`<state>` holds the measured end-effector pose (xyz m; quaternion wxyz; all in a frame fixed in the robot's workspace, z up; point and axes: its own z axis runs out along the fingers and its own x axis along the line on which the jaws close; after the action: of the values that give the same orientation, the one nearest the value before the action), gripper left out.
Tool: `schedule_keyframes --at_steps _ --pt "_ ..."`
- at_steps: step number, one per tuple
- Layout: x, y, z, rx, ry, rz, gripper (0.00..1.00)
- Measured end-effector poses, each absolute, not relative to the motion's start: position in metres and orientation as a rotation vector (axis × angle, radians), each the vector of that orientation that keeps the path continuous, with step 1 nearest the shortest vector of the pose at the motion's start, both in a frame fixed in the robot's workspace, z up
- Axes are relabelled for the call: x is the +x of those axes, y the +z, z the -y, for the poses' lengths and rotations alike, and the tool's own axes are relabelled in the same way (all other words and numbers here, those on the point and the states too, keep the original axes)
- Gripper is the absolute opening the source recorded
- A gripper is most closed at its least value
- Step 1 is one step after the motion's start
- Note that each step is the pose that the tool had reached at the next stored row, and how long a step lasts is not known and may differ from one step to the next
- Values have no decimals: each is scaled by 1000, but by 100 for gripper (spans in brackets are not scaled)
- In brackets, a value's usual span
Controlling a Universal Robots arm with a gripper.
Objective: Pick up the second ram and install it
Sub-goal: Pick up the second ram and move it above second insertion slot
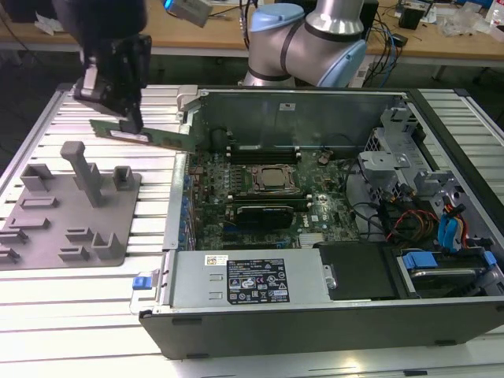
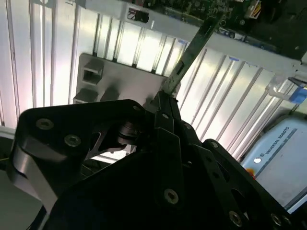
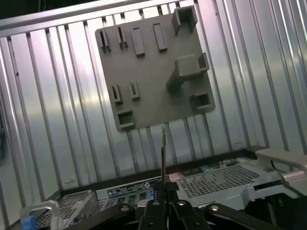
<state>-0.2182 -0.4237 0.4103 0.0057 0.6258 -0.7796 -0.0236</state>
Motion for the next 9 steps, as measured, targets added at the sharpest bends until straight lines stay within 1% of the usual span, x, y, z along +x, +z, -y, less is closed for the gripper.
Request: schedule_keyframes --at_steps 3,9 --pt "-184 410 424 1974 -82 2419 9" --pt "-146 409 424 2023 -84 2373 9"
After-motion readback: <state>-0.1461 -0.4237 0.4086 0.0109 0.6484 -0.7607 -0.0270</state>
